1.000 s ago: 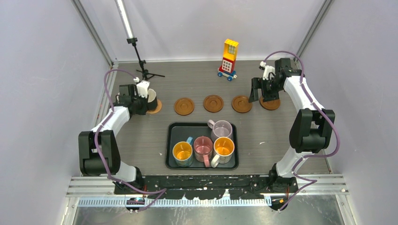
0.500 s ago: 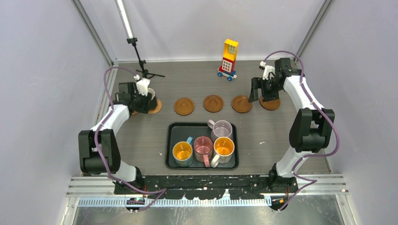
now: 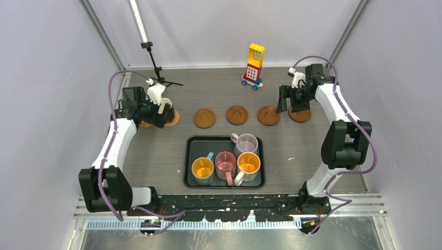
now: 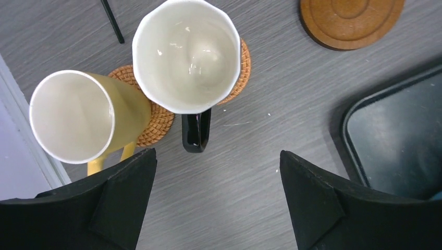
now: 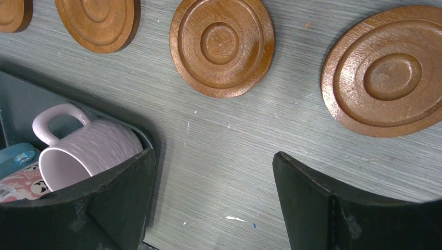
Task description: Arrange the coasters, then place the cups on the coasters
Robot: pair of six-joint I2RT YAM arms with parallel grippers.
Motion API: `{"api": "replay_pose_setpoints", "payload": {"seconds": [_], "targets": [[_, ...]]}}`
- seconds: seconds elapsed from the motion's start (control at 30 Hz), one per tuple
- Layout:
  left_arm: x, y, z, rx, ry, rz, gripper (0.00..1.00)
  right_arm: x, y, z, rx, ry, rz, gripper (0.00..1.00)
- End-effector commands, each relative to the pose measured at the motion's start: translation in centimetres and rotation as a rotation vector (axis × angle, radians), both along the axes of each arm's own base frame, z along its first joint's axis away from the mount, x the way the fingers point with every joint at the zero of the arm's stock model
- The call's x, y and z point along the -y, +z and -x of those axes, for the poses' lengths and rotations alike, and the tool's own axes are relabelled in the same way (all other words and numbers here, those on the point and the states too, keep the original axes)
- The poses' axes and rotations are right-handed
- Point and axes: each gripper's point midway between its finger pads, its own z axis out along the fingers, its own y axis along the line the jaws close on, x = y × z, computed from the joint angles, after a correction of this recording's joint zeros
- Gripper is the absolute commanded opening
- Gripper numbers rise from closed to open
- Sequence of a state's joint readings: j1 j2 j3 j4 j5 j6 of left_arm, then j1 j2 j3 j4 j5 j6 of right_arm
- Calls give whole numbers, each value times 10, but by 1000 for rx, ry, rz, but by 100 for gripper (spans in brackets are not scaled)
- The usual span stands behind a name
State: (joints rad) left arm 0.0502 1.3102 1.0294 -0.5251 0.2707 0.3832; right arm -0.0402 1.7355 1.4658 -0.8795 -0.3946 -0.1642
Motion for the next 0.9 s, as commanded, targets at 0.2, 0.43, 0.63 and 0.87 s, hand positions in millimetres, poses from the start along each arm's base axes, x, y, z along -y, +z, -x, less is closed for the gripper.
{"api": "replay_pose_setpoints", "payload": {"seconds": [0.2,0.43,0.63,0.87], "targets": [[56,51,44,-118,-403,41,92,-8,13,-8,39,22,-24,87],[134,26,38,-129,-823,-70,92,-7,14,-3,40,23,-14,87],[201,1,20,-73,-1126,-164,88,2,18,-1,64,36,42,87],[275,-26,13,-26,-1371,-178,84,14,19,1,61,-12,46,87]]}}
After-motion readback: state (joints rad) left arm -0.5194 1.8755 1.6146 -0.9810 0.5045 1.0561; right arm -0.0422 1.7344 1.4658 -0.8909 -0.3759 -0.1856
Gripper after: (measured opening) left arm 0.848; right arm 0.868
